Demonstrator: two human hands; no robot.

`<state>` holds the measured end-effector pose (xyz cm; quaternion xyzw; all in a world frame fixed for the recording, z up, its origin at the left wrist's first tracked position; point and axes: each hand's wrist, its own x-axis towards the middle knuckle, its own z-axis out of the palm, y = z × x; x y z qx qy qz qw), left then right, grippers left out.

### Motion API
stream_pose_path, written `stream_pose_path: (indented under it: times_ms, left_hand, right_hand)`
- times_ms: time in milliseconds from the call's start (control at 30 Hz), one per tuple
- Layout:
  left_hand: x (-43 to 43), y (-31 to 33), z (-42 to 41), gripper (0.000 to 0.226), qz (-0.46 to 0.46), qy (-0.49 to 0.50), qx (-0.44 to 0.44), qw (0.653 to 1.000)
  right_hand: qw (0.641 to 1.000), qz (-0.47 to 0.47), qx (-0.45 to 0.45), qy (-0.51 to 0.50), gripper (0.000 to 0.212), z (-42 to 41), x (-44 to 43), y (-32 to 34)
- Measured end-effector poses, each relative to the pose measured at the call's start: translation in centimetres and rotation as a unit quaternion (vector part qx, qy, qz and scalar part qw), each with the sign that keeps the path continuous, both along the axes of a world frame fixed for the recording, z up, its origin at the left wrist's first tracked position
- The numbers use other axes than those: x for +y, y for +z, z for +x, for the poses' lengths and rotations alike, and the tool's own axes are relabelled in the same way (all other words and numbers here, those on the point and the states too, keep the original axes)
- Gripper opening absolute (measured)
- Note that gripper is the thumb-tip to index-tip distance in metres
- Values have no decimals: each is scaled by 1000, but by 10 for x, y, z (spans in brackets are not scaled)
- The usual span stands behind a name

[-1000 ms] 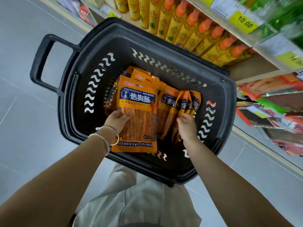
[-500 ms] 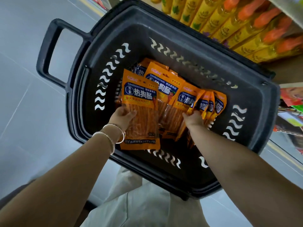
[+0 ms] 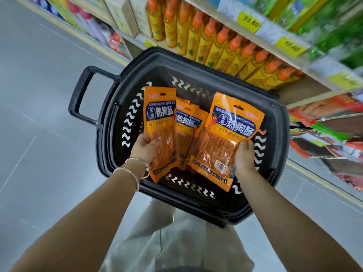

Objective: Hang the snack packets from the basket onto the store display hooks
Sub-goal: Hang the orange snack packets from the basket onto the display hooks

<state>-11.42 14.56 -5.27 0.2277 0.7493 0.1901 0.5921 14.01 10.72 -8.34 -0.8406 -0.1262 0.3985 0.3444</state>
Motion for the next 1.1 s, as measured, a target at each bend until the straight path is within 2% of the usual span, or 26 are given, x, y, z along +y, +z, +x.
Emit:
stream_pose_path:
  times_ms: [133,267,433,500,600,667,767,833,867,933,1000,1033,1100]
  left_hand:
    - [-4,31,0,25,49,-28,-26,998]
    - [-21,68,-2,25,100,-104,-59,988]
    - [-53,124,17,14,98,-138,-209,963]
    - [-67,144,22,20,106,-132,-259,951]
    - [-70,163,13,28,115,-168,-287,936]
    - [-76,179,9,32,157,-252,-303,905]
    - [-83,195,16,27,230,-321,-246,885]
    - [-84,198,24,20,252,-332,-196,888]
    - [-82,197,29,18,250,-337,-163,893]
    - [-81,200,37,18,238,-344,-140,897]
    - [-81,206,51,14,244,-366,-144,886]
    - [-81,209,60,13,245,-384,-146,878]
    - [-82,215,85,14,242,-425,-165,857]
  right_hand:
    - [994,39,91,-35,33,-19,3,46]
    - [996,93,-7,4,49,-51,-10,90]
    - [980,169,-34,103,49,-110,-45,136]
    - [974,202,10,99,51,-132,-60,151]
    - [962,209,178,-3,47,-140,-64,174]
    - [948,230,219,-11,41,-131,-76,191]
    - [935,263,237,9,32,-120,-94,211]
    - [946,257,198,11,29,-106,-104,226]
    - [957,249,147,8,29,-96,-108,231]
    - [969,245,3,11,24,-72,-116,236]
    - [957,258,-128,-28,16,-47,-126,241]
    - [947,277,-152,-65,16,-33,-132,244]
    - [933,322,-113,-115,21,-6,-144,254]
